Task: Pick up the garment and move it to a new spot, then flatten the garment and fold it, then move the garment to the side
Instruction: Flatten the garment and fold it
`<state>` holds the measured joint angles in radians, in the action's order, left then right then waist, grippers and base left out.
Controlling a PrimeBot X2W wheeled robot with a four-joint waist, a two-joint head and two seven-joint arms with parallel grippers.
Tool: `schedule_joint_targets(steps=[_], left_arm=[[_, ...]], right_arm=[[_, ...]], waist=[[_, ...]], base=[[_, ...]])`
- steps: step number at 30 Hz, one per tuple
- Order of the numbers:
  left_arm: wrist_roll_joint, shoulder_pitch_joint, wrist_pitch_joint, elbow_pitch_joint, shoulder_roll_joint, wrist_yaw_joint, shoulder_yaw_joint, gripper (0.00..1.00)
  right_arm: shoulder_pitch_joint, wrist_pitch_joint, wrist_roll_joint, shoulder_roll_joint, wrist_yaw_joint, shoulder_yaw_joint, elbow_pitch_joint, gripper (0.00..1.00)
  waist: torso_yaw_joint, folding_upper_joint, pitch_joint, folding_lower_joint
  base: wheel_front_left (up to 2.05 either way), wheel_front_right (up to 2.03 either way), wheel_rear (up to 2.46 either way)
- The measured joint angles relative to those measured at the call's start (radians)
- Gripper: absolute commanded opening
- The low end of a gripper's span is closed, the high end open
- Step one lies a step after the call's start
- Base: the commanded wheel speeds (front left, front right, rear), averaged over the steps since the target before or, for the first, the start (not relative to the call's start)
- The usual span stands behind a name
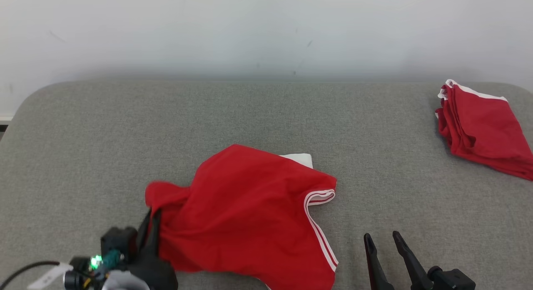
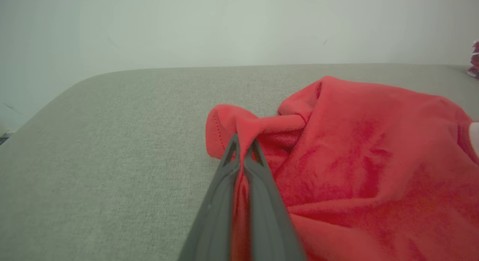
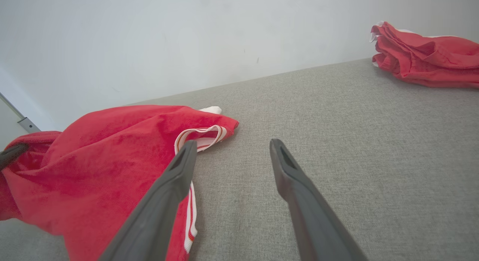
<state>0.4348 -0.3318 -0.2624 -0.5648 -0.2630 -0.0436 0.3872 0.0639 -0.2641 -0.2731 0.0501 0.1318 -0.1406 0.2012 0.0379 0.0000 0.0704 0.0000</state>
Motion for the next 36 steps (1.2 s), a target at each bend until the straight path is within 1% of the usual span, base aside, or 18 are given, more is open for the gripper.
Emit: schedule_joint_targets(steps=[3,4,5,6,12,16,19,23,27,28,33,34,35,36], left_arm=[[0.015,0.057,0.000,-0.005,0.005,0.009,-0.008,0.00],[0.018,0.066,0.000,-0.002,0.008,0.011,-0.011,0.03],[0.017,0.068,0.000,0.003,0.009,0.014,-0.013,0.49],[0.016,0.071,0.000,0.017,0.014,0.014,-0.025,1.00],[-0.054,0.127,0.000,0.176,0.033,0.019,-0.114,1.00],[-0.110,0.198,0.000,0.265,0.055,0.035,-0.187,1.00],[-0.151,0.246,0.000,0.312,0.086,0.054,-0.238,1.00],[-0.197,0.302,0.000,0.331,0.125,0.080,-0.298,1.00],[-0.232,0.333,0.000,0.334,0.159,0.106,-0.332,1.00],[-0.232,0.333,0.000,0.334,0.159,0.106,-0.332,1.00],[-0.263,0.337,0.000,0.322,0.185,0.128,-0.359,1.00],[-0.266,0.337,0.000,0.318,0.188,0.132,-0.361,1.00],[-0.269,0.337,0.000,0.315,0.193,0.134,-0.364,1.00],[-0.273,0.337,0.000,0.314,0.195,0.141,-0.366,1.00]], right_arm=[[0.000,0.000,-0.006,0.000,0.000,0.000,0.004,1.00],[-0.001,0.000,-0.006,0.000,0.000,0.001,0.006,1.00],[-0.001,0.000,-0.008,0.000,0.000,0.000,0.008,1.00],[-0.002,0.000,-0.008,0.000,0.000,-0.002,0.012,1.00],[-0.039,0.000,-0.008,0.000,0.000,-0.027,0.058,1.00],[-0.087,0.000,-0.006,0.000,0.000,-0.050,0.123,1.00],[-0.133,0.000,0.002,0.000,0.000,-0.063,0.183,1.00],[-0.212,0.000,0.021,0.000,0.000,-0.089,0.290,1.00],[-0.294,0.000,0.038,0.003,0.000,-0.125,0.447,1.00],[-0.294,0.000,0.038,0.003,0.000,-0.125,0.447,1.00],[-0.398,0.000,0.053,0.007,0.000,-0.134,0.651,1.00],[-0.412,0.000,0.052,0.008,0.000,-0.135,0.686,0.57],[-0.421,0.000,0.052,0.007,0.000,-0.141,0.708,0.00],[-0.432,0.000,0.047,0.007,0.000,-0.147,0.719,0.00]], waist=[[0.004,0.0000,-0.001,-0.0001],[0.006,0.0000,-0.002,0.0000],[0.008,0.0000,-0.003,0.0000],[0.010,0.0001,-0.005,0.0000],[0.033,0.0000,-0.010,0.0000],[0.054,0.0000,-0.014,-0.0001],[0.072,0.0000,-0.016,0.0000],[0.095,0.0000,-0.017,0.0000],[0.119,0.0000,-0.018,-0.0001],[0.119,0.0000,-0.018,-0.0001],[0.148,0.0000,-0.017,-0.0001],[0.153,0.0000,-0.017,0.0000],[0.158,0.0000,-0.017,0.0000],[0.161,0.0001,-0.017,0.0000]], base=[[0.00,0.00,0.00],[0.00,0.00,0.00],[0.00,0.00,0.00],[0.00,0.00,0.00],[0.00,0.00,0.00],[0.00,0.00,0.00],[0.00,0.00,0.00],[0.00,0.00,0.00],[0.00,0.00,0.00],[0.00,0.00,0.00],[0.00,0.00,0.00],[0.00,0.00,0.00],[0.00,0.00,0.00],[0.00,0.00,0.00]])
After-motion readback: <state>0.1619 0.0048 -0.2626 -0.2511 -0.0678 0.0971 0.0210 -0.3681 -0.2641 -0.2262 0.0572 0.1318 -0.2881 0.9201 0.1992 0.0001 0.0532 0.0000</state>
